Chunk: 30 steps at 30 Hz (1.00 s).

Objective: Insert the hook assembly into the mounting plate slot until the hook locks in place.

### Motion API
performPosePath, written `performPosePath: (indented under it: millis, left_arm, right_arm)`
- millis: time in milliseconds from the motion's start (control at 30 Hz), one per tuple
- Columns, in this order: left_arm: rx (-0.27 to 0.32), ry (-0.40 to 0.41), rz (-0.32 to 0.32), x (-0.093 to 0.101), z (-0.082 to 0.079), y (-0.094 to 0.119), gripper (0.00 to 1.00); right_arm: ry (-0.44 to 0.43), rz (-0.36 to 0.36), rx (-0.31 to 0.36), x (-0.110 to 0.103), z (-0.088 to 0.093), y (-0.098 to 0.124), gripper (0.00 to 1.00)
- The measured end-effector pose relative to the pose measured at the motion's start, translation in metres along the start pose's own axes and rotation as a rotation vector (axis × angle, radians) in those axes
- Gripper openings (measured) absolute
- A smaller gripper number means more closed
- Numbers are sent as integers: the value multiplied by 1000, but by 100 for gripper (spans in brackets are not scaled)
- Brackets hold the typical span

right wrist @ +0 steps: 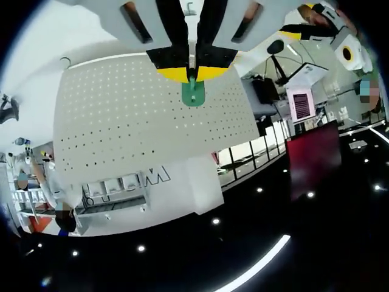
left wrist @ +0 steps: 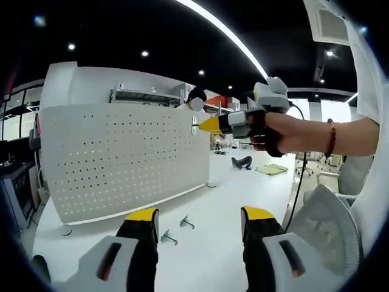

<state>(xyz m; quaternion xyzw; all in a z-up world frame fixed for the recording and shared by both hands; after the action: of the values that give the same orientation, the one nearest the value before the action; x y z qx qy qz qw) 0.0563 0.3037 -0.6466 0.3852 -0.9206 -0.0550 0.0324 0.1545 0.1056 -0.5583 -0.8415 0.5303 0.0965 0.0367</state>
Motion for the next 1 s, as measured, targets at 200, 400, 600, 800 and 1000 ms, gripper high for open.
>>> performPosePath:
  millis: [200, 400, 600, 800, 1000]
  left_arm:
    - [-2, -2, -6, -3, 0, 3, 59]
    - [16, 11, -4, -5, -2, 5, 63]
    - [3, 10, -6, -6, 0, 5, 66]
    - [-7, 13, -1, -6, 2, 2, 72]
    - [-11, 16, -10, -8, 5, 0, 72]
  right_arm:
    - [33, 23, 12, 7, -12, -8, 1]
    - [65, 45, 24, 14, -19, -14, 1]
    - [66, 75, 29, 23, -23, -20, 1]
    - [79, 91, 33, 30, -25, -29, 1]
    - [84, 104, 25, 35, -24, -33, 1]
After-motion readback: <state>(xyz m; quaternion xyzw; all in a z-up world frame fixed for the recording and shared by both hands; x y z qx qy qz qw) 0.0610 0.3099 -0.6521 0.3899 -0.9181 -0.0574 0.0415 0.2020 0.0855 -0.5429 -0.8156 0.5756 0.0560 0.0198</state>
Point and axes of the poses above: the point that each gripper's makers call its tool centre point, and the gripper's own axes: y roughly backward along the fingers, x roughly to its right, z roughly out of its underside, the point moved 6 cm from there along y, roughly backward along the fingers, and after that the axes turned 3 degrees about -z, right-handed, at the moved point
